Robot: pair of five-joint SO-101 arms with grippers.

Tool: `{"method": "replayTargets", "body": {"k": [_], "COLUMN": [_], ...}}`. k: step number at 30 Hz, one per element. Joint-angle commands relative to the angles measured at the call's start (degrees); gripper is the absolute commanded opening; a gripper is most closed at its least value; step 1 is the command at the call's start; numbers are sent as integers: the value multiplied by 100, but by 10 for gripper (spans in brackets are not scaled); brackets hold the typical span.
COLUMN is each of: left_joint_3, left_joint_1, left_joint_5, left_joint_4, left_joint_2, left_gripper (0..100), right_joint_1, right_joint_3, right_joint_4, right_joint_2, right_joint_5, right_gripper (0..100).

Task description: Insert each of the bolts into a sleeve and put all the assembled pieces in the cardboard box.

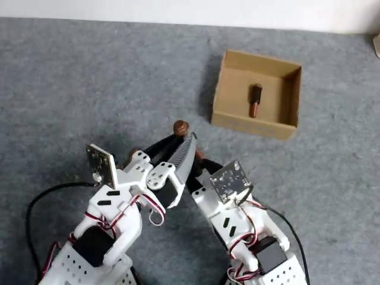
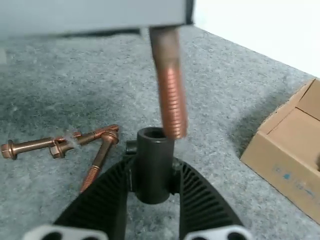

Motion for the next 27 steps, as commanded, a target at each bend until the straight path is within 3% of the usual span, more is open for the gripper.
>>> {"method": "replayTargets", "body": {"k": [1, 15, 20, 27], "left_joint_3": [-101, 66, -22, -303], "left_joint_1": [84, 31, -365, -470], "left_joint_5": [-9, -26, -26, 0], "left_joint_4": [-149, -158, -404, -413], "left_joint_2": [-92, -92, -75, -31], "left_gripper": [7, 7, 7, 7], "right_joint_1": [374, 497, 488, 171], "right_joint_3": [-66, -57, -57, -57], "right_joint_4": [-233, -374, -356, -356], "right_joint_2": [-66, -66, -66, -66], "right_joint_5": [-26, -62, -62, -35], "right_gripper": [5, 5, 5, 5]}}
